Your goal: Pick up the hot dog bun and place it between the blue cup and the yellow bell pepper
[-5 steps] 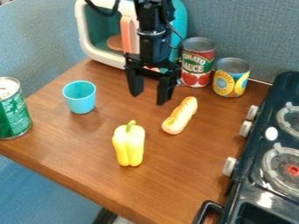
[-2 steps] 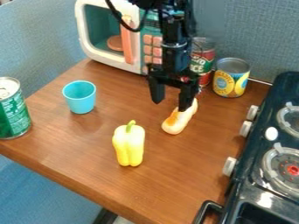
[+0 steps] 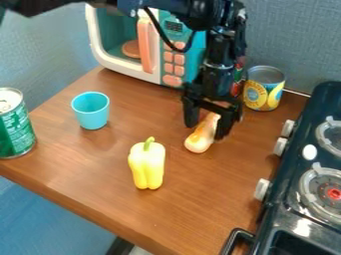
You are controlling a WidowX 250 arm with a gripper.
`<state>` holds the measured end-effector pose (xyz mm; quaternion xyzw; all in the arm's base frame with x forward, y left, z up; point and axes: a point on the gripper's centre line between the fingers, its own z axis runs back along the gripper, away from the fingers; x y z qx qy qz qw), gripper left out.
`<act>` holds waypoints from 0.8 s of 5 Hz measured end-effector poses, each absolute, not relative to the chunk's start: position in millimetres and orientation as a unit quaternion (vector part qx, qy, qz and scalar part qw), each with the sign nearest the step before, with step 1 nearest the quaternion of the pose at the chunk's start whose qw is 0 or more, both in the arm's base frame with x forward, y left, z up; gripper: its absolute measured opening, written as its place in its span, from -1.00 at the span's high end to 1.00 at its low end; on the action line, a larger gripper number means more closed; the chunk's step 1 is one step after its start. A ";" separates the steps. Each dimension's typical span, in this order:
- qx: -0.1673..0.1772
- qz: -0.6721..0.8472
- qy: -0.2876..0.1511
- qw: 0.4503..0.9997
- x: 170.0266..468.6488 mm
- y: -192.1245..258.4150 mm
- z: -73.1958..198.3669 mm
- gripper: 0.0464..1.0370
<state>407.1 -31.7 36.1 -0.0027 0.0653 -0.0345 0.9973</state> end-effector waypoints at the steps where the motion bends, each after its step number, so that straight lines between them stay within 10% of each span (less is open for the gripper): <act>1: -0.007 -0.031 0.075 0.997 405.5 -33.3 27.3 -0.82; 2: -0.007 -0.021 0.074 0.997 406.1 -33.3 26.6 -0.34; 4: -0.013 -0.014 0.069 0.997 402.2 -35.1 24.6 -0.31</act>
